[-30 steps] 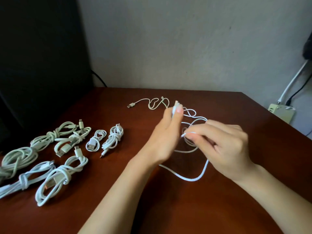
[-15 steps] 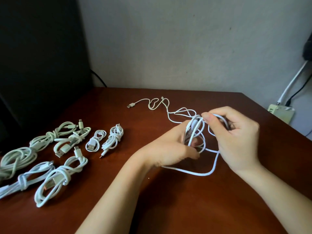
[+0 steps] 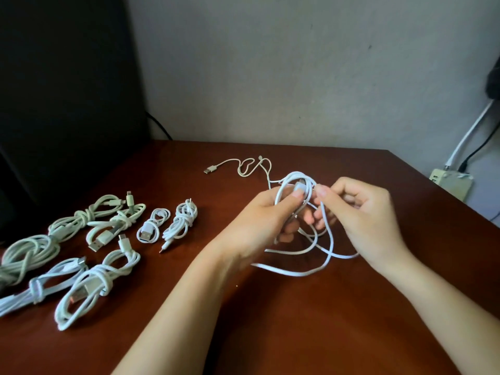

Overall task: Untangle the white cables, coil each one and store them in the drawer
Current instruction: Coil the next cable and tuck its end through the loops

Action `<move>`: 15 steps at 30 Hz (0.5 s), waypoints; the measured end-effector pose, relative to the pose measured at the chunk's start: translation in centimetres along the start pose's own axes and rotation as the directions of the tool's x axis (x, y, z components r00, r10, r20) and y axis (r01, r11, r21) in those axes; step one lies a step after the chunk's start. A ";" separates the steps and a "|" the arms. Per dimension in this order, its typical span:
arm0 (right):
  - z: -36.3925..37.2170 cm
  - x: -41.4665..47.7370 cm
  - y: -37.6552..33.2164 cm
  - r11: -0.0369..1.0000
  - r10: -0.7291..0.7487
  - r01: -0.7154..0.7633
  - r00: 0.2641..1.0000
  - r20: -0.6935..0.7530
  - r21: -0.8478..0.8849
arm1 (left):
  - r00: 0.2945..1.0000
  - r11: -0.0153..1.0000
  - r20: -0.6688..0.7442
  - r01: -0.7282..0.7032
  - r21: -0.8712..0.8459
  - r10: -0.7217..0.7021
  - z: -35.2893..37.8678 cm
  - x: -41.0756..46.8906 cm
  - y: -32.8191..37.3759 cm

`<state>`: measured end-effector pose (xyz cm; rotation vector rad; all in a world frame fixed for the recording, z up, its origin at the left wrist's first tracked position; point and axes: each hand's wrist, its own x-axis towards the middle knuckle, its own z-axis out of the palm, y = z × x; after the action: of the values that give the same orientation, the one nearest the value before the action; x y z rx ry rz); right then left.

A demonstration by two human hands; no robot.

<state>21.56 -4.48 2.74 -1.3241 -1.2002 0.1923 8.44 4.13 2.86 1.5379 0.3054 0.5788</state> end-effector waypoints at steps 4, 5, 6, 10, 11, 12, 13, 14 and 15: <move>0.3 -0.1 -0.2 0.999 0.032 -0.034 0.996 0.079 0.028 | 0.998 0.999 -0.059 -0.022 0.030 0.024 0.0 -0.1 0.0; 0.3 -0.1 -0.2 0.999 0.038 -0.040 0.996 0.083 0.016 | 0.996 0.998 -0.083 -0.028 0.050 0.032 0.1 -0.1 -0.1; 0.3 -0.1 -0.1 0.999 0.041 -0.041 0.996 0.085 -0.004 | 0.993 0.997 -0.107 -0.038 0.071 0.045 0.1 -0.2 -0.1; 0.2 -0.1 0.5 0.993 -0.004 0.013 0.997 0.073 -0.118 | 0.986 0.988 -0.148 -0.054 0.146 0.076 0.2 -0.3 0.2; 0.1 -0.1 0.5 0.987 -0.038 0.047 0.997 0.060 -0.152 | 0.988 0.984 -0.133 -0.054 0.167 0.077 0.2 -0.3 0.2; 0.0 -0.1 0.5 0.981 -0.071 0.078 0.996 0.045 -0.180 | 0.991 0.981 -0.111 -0.053 0.187 0.075 0.3 -0.4 0.3; 0.0 -0.1 0.4 0.974 -0.098 0.103 0.995 0.031 -0.201 | 0.994 0.978 -0.089 -0.051 0.201 0.071 0.4 -0.4 0.3; -0.1 -0.1 0.3 0.968 -0.120 0.122 0.993 0.020 -0.217 | 0.995 0.977 -0.070 -0.048 0.209 0.064 0.4 -0.4 0.3; -0.1 -0.1 0.3 0.964 -0.133 0.133 0.991 0.013 -0.228 | 0.997 0.976 -0.058 -0.043 0.211 0.057 0.4 -0.4 0.3</move>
<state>21.72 -4.48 2.51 -1.4352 -1.3341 -0.0466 8.28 3.63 3.15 1.7369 0.3875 0.6523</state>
